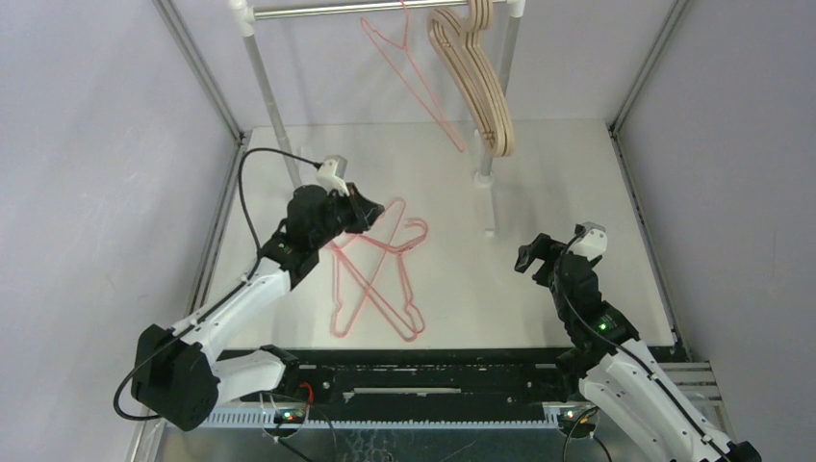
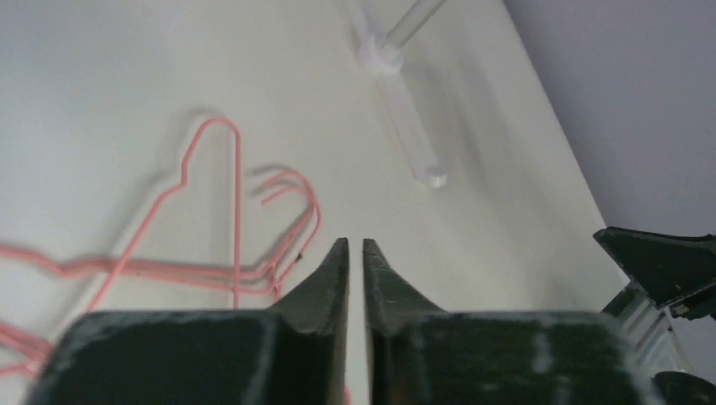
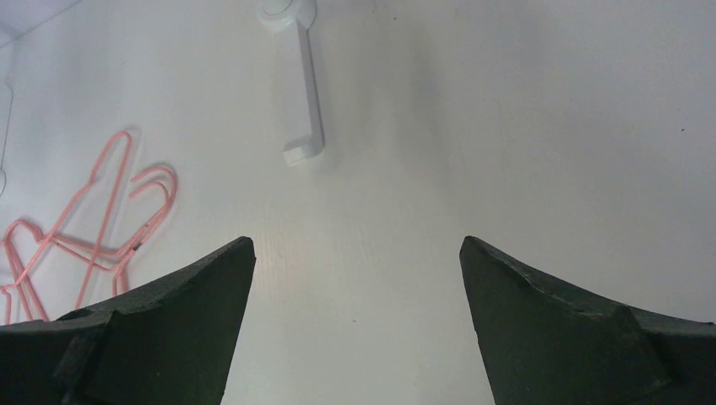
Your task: Organize the hangers
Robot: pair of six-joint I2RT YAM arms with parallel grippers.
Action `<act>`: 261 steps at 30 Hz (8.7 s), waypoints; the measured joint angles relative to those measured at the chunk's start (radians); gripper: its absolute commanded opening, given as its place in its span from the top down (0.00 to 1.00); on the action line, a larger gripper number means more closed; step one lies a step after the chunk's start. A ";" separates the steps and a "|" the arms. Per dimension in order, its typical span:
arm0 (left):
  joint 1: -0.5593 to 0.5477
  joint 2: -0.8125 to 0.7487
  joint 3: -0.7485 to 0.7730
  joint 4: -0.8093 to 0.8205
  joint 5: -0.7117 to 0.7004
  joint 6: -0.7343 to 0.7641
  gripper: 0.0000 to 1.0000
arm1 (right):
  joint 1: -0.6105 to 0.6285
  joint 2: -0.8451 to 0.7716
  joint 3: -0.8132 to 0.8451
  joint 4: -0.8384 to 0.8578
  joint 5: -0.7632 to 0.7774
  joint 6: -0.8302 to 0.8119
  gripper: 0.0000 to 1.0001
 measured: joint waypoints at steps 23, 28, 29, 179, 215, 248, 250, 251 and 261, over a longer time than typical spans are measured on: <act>0.096 0.025 -0.320 -0.090 -0.192 -0.099 0.67 | 0.000 0.037 -0.019 0.017 -0.027 0.005 0.00; 0.106 0.007 -0.330 -0.118 -0.252 -0.097 0.59 | 0.000 0.031 -0.024 0.019 -0.027 0.005 0.00; 0.109 0.002 -0.330 -0.127 -0.262 -0.096 0.58 | 0.000 0.030 -0.026 0.020 -0.027 0.005 0.00; -0.177 0.744 1.384 -0.521 -1.039 0.961 0.48 | -0.006 0.089 0.056 -0.015 0.000 -0.021 0.00; -0.183 -0.226 0.033 -0.386 -0.533 0.100 0.35 | -0.006 0.061 0.024 -0.004 -0.020 -0.014 0.00; -0.479 0.503 0.089 -0.284 -0.671 -0.289 0.53 | -0.006 -0.010 -0.020 0.008 -0.074 0.009 0.00; -0.479 0.519 0.089 -0.284 -0.670 -0.291 0.53 | -0.006 -0.013 -0.028 0.008 -0.077 0.011 0.00; -0.479 0.527 0.089 -0.284 -0.670 -0.291 0.54 | -0.006 -0.013 -0.031 0.008 -0.080 0.012 0.00; -0.479 0.573 0.097 -0.282 -0.665 -0.291 0.70 | -0.006 -0.013 -0.045 0.010 -0.084 0.015 0.00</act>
